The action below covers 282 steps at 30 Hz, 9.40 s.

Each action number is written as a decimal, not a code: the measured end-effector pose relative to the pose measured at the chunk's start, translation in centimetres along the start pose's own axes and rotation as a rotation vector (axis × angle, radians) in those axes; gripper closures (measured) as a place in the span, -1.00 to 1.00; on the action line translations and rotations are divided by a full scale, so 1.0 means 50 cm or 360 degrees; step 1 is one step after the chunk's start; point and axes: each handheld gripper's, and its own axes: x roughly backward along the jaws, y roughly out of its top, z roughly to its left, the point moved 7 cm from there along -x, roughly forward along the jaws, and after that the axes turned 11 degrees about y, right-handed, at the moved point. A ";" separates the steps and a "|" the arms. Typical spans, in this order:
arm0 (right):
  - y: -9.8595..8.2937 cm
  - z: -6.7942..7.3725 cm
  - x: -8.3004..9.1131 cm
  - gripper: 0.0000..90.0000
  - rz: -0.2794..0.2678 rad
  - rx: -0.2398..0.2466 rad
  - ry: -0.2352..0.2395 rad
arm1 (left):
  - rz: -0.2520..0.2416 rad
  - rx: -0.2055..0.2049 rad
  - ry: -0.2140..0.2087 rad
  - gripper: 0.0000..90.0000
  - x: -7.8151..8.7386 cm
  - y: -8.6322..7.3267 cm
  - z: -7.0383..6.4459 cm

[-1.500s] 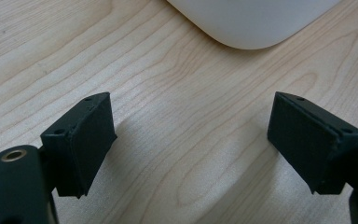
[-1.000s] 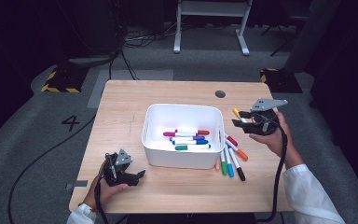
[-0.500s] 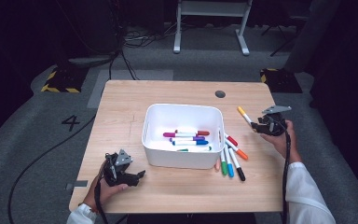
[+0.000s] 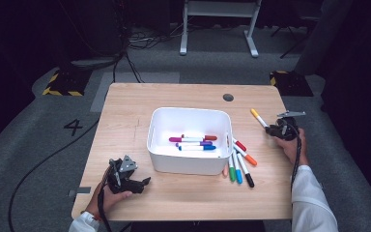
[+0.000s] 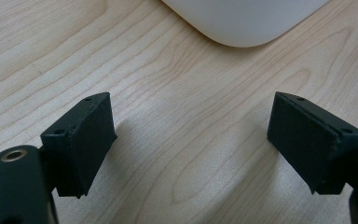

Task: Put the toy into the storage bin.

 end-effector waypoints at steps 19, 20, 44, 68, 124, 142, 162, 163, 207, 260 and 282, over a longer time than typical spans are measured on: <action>-0.078 0.123 0.064 0.69 0.0175 0.0283 0.0177 | -0.0001 -0.0005 -0.0001 -0.67 0.000 0.000 0.001; -0.087 0.134 0.072 0.69 0.0174 0.0294 0.0191 | -0.0001 -0.0006 -0.0003 -0.67 0.000 0.000 0.001; -0.003 0.205 0.002 0.44 0.0171 0.0420 0.0272 | -0.0003 -0.0009 -0.0007 -0.67 -0.002 0.002 0.000; 0.084 0.233 0.092 0.67 -0.0120 0.0402 0.0388 | -0.0003 -0.0009 -0.0007 -0.67 -0.002 0.002 0.000; 0.161 0.709 0.092 0.40 0.0262 0.1095 0.0889 | -0.0004 -0.0010 -0.0007 -0.67 -0.001 0.002 0.000; 0.169 0.293 0.175 0.11 -0.0228 0.0613 0.0373 | -0.0006 -0.0013 -0.0002 -0.67 -0.001 0.002 0.000; 0.034 0.054 -0.027 0.09 0.0080 0.0149 0.0124 | -0.0005 -0.0029 -0.0019 -0.67 0.001 -0.001 -0.003; 0.031 0.050 -0.031 0.12 0.0092 0.0137 0.0117 | -0.0003 -0.0032 -0.0023 -0.67 0.001 -0.001 -0.003; 0.066 0.179 0.126 0.68 -0.0119 0.0359 0.0199 | -0.0008 -0.0028 -0.0023 -0.67 0.000 0.000 -0.004; 0.251 0.466 0.370 0.68 -0.0444 0.0857 0.0477 | -0.0007 -0.0028 -0.0024 -0.67 0.000 0.000 -0.004; 0.261 0.630 0.322 0.68 -0.0400 0.1033 0.0812 | -0.0007 -0.0028 -0.0023 -0.67 0.001 0.000 -0.004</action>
